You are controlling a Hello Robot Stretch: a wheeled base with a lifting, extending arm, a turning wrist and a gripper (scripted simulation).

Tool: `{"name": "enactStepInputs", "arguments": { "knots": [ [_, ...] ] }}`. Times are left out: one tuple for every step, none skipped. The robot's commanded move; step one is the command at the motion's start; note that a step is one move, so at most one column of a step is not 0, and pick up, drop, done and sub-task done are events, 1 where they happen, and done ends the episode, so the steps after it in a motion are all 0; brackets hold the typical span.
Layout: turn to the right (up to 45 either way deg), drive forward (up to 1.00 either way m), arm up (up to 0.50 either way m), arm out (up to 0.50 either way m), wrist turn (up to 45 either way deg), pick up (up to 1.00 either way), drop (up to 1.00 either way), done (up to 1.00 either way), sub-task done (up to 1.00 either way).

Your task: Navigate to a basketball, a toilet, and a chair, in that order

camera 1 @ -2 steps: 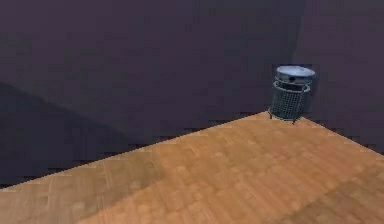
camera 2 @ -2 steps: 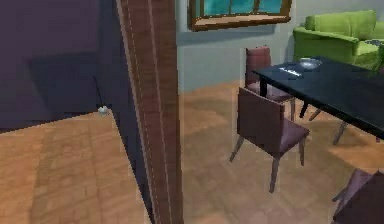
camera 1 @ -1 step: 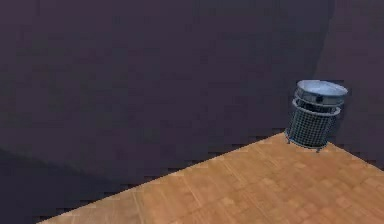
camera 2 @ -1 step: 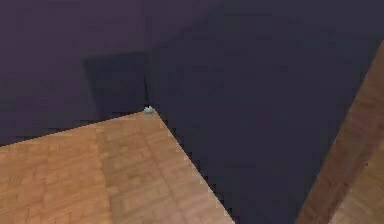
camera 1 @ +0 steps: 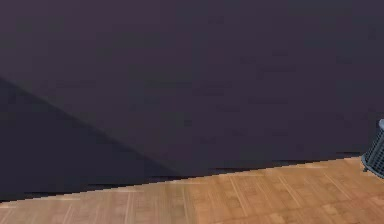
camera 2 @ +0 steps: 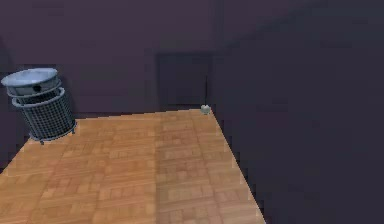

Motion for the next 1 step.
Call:
{"name": "enactStepInputs", "arguments": {
  "knots": [
    [0.0, 0.15, 0.0, 0.0, 0.0, 0.0, 0.0, 0.0, 0.0]
  ]
}}
